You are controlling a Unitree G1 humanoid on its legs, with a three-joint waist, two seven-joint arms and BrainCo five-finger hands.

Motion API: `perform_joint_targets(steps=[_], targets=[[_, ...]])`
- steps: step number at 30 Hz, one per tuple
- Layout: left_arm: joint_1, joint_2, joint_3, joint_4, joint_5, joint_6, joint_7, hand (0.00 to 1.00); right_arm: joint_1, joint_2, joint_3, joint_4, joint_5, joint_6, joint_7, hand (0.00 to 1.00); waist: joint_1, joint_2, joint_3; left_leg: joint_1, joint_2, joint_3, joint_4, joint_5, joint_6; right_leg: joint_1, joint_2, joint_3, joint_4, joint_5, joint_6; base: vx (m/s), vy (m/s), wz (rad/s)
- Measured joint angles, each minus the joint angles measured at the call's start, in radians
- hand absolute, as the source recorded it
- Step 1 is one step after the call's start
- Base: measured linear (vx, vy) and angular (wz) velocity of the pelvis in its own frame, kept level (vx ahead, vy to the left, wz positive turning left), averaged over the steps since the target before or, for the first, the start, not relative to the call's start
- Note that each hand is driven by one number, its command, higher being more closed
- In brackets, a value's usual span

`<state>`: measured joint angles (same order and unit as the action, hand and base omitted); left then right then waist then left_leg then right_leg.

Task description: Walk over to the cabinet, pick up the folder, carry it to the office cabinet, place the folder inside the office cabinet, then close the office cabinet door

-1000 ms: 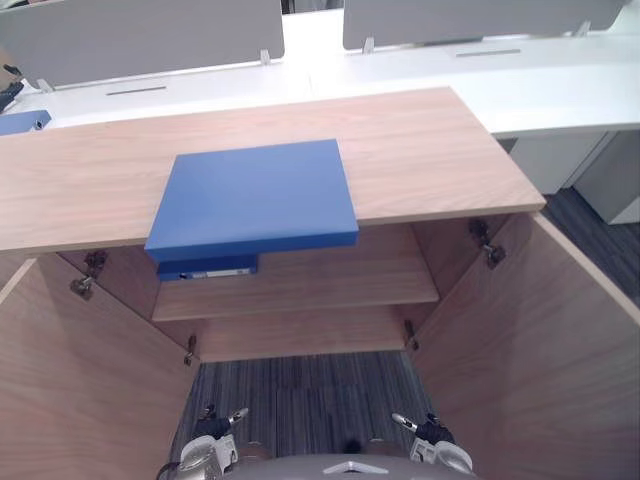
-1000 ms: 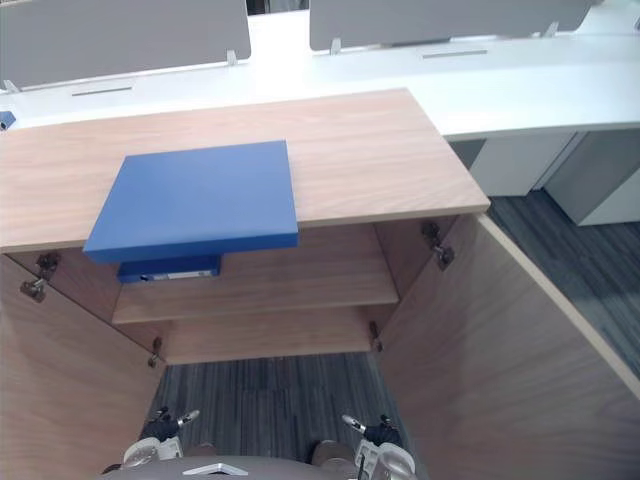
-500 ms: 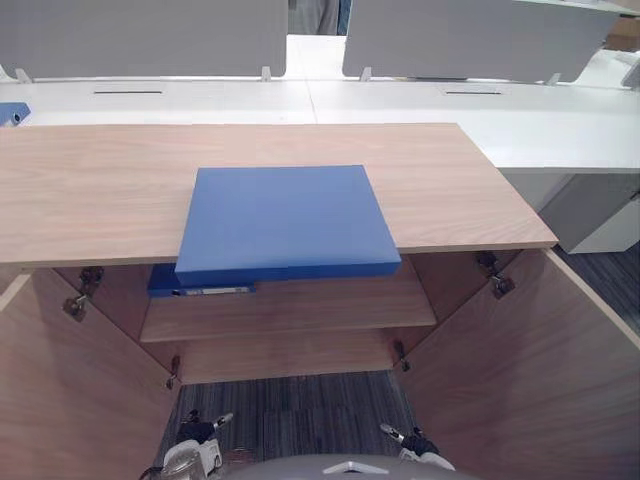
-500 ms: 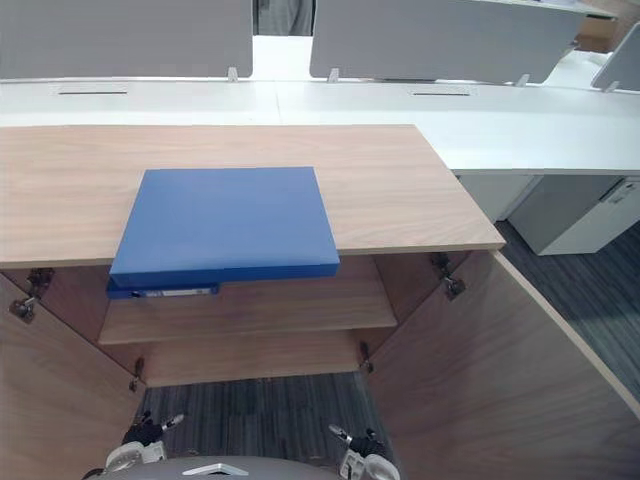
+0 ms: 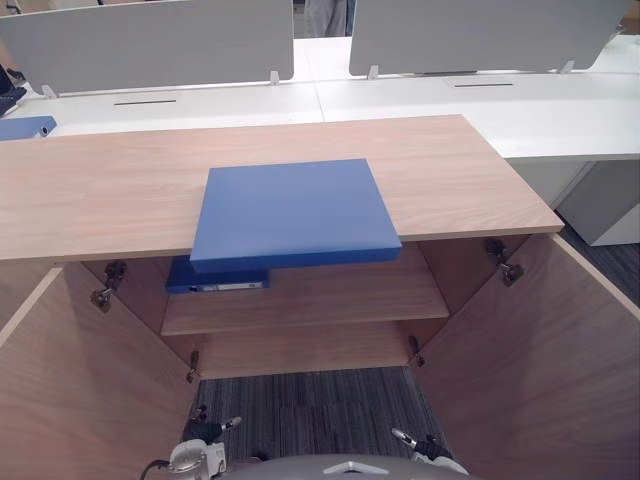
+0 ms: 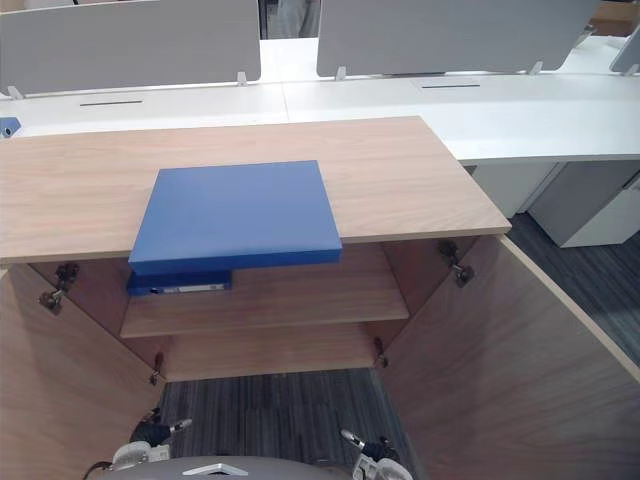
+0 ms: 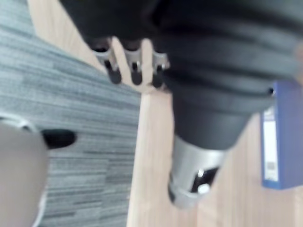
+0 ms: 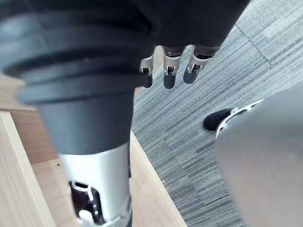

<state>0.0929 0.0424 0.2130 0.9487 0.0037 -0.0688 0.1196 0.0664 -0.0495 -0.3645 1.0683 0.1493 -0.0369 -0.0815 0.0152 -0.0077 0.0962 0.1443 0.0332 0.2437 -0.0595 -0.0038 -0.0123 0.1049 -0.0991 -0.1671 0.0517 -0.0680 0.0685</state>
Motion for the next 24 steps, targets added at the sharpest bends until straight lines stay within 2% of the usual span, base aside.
perform_joint_targets(steps=[5,8,17,24], targets=[[0.041,0.081,0.002,-0.295,0.000,-0.035,0.049,0.00,0.003,0.000,0.012,-0.002,0.000,-0.004,-0.031,0.00,0.009,-0.002,0.006,0.006,-0.012,-0.021,-0.018,0.002,0.001,0.001,0.000,0.013,-0.010,0.000,0.001,0.01,0.015,0.00],[0.049,0.095,0.004,-0.422,0.001,-0.056,0.058,0.00,0.005,-0.002,0.029,-0.012,0.000,-0.004,-0.031,0.00,0.012,-0.005,0.004,0.004,-0.015,-0.028,-0.018,0.005,0.012,0.002,-0.002,0.012,-0.014,-0.001,0.003,0.05,0.008,0.01],[0.112,0.071,-0.003,-0.797,0.023,-0.099,0.130,0.00,0.019,0.001,0.047,-0.053,-0.001,-0.006,-0.031,0.00,0.019,0.000,0.005,0.016,-0.016,-0.085,-0.018,0.000,0.019,0.044,0.000,-0.009,-0.030,-0.001,0.002,0.06,-0.018,0.09],[0.157,0.056,-0.040,-0.978,0.041,-0.133,0.136,0.00,0.036,0.003,0.074,-0.074,-0.002,-0.006,-0.031,0.00,0.023,-0.004,0.002,0.033,-0.015,-0.086,-0.019,-0.003,0.021,0.059,-0.001,-0.006,-0.025,-0.003,-0.002,-0.04,-0.011,0.01]])
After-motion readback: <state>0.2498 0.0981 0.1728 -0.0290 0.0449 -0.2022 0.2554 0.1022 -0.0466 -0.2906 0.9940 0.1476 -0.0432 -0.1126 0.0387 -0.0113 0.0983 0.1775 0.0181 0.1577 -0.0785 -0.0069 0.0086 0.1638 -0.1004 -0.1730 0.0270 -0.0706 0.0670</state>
